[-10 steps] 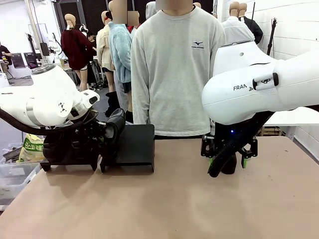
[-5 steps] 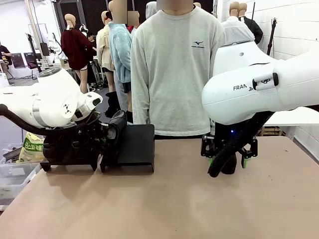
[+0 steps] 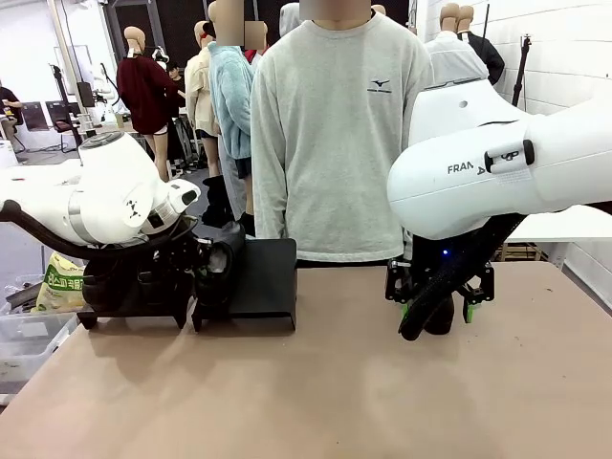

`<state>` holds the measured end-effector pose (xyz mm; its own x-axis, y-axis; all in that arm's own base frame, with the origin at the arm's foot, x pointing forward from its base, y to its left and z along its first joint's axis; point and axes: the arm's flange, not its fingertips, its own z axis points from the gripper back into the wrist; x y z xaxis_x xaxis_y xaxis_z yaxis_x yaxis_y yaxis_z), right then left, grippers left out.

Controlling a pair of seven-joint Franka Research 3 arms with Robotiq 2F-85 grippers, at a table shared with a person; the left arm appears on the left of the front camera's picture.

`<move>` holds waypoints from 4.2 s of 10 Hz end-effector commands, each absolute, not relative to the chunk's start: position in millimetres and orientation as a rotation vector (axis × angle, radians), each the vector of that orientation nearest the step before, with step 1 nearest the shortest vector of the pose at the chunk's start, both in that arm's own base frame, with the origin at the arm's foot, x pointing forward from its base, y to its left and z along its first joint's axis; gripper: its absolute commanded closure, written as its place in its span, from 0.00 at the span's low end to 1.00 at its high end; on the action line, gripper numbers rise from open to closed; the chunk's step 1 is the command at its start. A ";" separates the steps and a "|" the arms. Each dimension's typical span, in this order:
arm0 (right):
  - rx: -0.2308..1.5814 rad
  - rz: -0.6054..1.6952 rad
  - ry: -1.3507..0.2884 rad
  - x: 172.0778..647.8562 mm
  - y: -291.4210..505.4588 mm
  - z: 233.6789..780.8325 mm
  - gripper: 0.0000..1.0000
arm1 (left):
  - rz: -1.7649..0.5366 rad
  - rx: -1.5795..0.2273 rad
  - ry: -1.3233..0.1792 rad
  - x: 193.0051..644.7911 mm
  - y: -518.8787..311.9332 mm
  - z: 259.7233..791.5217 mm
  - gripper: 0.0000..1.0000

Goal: Organize the shoes by placing them on the stand.
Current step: Place the Shoe from the middle of the table onto the Shoes Stand, then pick up one Shoe and place it in the middle of the table.

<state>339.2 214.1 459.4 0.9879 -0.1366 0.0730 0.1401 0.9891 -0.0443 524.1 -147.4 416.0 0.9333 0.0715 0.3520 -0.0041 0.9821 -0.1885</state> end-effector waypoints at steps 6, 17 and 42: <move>-0.043 -0.137 -0.069 339.9 214.7 461.0 0.00 | 0.069 -0.189 -0.345 524.1 -159.7 432.2 0.00; -0.043 -0.137 -0.069 339.9 214.7 461.0 0.00 | 0.051 -0.196 -0.355 525.6 -155.5 431.6 0.00; 0.015 0.127 -0.209 460.8 132.7 498.6 0.00 | -0.264 -0.334 0.011 323.6 -310.2 425.8 0.00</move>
<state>435.0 129.2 511.0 0.9752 0.0968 0.1991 -0.0916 0.9952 -0.0348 323.9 -311.0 426.6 0.9658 -0.2572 0.0338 0.2547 0.9153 -0.3120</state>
